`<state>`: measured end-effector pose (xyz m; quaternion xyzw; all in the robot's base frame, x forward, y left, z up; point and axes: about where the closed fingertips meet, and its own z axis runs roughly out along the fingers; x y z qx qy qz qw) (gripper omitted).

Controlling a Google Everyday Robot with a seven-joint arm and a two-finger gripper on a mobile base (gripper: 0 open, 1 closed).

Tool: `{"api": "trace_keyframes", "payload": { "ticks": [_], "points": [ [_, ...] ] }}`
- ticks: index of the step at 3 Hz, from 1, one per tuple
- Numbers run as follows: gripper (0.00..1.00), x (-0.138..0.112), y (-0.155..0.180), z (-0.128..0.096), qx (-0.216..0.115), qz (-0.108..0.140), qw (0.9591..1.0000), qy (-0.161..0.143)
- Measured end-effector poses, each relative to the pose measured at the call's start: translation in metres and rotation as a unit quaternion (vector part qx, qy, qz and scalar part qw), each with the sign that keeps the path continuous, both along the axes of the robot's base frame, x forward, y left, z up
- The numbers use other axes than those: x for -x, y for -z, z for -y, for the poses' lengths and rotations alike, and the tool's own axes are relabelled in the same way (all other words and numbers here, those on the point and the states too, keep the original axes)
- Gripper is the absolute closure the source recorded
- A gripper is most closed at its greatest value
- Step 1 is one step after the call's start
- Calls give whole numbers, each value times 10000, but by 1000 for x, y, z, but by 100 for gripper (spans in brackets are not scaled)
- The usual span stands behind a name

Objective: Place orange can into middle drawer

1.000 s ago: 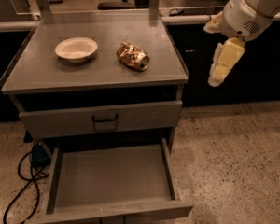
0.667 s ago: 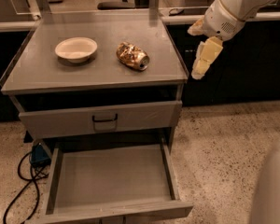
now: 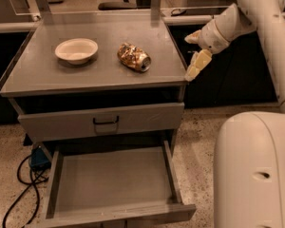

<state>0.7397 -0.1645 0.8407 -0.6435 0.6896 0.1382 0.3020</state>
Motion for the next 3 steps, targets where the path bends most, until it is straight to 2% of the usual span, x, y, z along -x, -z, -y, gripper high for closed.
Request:
{"api": "trace_keyframes", "payload": {
  "ticks": [1,3],
  "points": [
    [0,-48,31,11,52,720,9974,-86],
    [0,-38,23,7,93,719,9972,-174]
  ]
}}
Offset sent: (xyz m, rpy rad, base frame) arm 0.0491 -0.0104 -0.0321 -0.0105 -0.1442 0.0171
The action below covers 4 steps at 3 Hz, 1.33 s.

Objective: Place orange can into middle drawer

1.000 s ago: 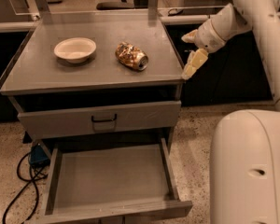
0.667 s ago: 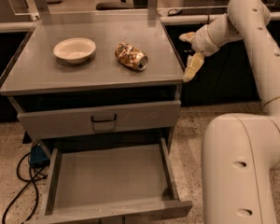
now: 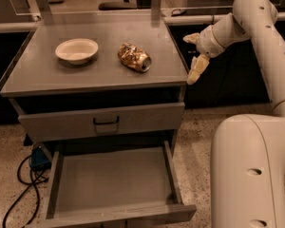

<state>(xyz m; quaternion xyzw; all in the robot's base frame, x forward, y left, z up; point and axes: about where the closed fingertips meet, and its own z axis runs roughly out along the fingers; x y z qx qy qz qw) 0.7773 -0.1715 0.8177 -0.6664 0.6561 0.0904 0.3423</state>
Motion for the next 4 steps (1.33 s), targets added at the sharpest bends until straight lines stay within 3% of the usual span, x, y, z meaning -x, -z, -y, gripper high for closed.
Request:
{"api": "trace_keyframes", "payload": {
  "ticks": [1,2,3,4],
  "points": [
    [0,20,-41,-16,187,-31,9994,-284],
    [0,20,-40,-17,184,-31,9994,-283],
    [0,15,-12,-36,142,-288,9984,-470],
    [0,6,-2,-98,271,-376,9942,-966]
  ]
}}
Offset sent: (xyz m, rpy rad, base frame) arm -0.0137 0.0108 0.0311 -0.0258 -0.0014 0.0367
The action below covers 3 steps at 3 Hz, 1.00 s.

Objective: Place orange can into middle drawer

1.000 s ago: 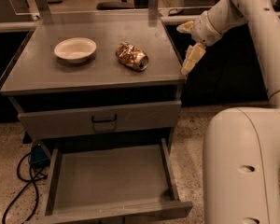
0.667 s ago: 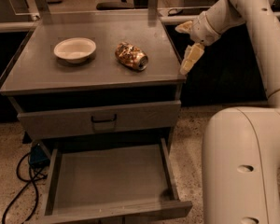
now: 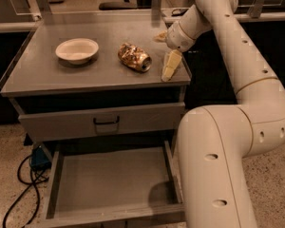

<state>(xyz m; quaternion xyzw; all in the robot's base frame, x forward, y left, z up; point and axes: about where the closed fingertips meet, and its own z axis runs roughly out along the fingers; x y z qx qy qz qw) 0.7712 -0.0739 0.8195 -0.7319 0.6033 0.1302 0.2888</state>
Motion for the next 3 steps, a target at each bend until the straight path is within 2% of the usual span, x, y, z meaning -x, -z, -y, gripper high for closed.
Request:
{"api": "trace_keyframes", "payload": {
  "ticks": [1,2,3],
  "points": [
    [0,-1,1,-2,-7,8,10000,0],
    [0,-1,-13,-15,33,121,9998,-127],
    [0,7,-48,-48,216,280,9986,-400]
  ]
}}
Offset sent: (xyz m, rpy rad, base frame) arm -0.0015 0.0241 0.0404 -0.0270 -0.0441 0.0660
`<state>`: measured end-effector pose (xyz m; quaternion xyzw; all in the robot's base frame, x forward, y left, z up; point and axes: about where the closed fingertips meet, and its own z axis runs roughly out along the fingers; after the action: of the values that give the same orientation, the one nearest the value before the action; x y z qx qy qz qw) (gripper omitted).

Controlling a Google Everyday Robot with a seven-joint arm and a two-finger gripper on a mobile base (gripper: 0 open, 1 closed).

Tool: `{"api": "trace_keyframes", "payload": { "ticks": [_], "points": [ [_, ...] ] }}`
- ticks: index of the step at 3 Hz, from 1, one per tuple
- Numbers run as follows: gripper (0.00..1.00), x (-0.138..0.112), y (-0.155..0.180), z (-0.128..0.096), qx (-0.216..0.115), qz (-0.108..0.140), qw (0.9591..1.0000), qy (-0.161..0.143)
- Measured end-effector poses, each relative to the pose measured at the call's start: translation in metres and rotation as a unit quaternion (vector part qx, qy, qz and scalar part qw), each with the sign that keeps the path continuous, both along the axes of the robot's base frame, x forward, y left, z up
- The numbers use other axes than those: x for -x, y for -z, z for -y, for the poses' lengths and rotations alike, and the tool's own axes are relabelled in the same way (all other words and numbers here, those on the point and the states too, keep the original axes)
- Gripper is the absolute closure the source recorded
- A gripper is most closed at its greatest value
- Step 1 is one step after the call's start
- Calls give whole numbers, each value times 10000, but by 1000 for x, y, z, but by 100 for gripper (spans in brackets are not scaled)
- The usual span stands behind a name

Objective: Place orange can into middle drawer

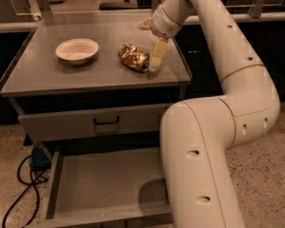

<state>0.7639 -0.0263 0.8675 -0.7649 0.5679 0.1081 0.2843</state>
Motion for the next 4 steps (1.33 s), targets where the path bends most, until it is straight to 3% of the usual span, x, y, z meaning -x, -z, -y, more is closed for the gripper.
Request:
{"api": "trace_keyframes", "payload": {
  "ticks": [1,2,4],
  "points": [
    [0,-4,1,-7,-21,37,10000,-5],
    [0,-19,38,-14,-271,-167,9995,92],
    [0,-17,31,-21,-80,-167,9997,141]
  ]
}}
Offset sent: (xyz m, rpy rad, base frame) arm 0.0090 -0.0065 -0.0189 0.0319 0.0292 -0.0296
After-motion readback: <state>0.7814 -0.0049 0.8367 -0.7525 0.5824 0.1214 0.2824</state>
